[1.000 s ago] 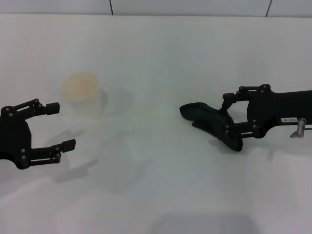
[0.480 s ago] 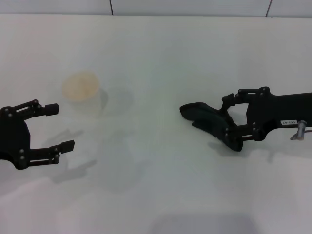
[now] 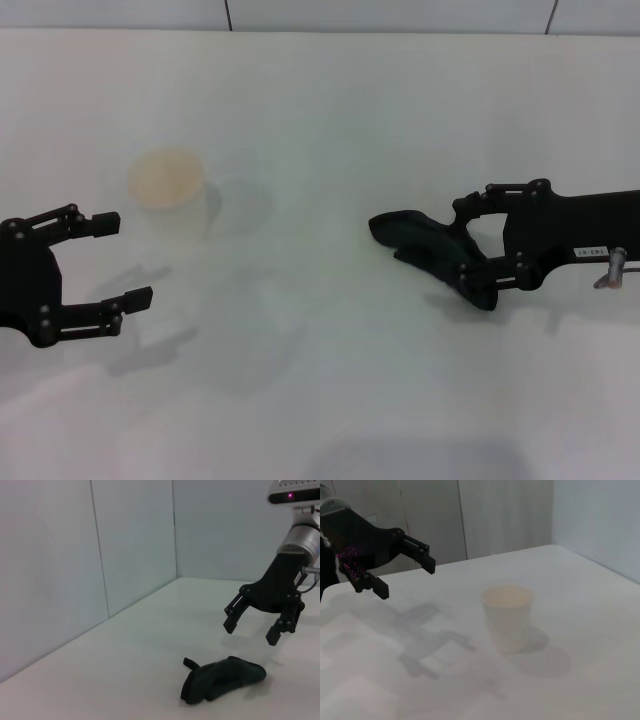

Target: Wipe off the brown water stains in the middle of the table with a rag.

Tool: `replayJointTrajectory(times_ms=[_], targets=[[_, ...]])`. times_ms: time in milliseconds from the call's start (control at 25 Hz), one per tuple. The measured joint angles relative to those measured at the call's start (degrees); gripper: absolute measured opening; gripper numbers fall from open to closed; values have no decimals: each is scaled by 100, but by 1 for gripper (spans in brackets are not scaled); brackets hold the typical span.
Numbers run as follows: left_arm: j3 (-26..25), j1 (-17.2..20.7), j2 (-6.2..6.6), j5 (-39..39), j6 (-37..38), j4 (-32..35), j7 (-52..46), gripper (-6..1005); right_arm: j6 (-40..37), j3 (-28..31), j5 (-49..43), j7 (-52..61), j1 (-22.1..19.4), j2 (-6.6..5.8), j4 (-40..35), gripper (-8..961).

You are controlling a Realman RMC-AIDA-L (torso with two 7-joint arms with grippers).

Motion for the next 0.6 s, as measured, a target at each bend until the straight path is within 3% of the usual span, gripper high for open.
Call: replayJointTrajectory(times_ms=[600], targets=[[0,-35,8,13,-25,-7,-79,872,-11,-18,-40,124,24,0,14,795]])
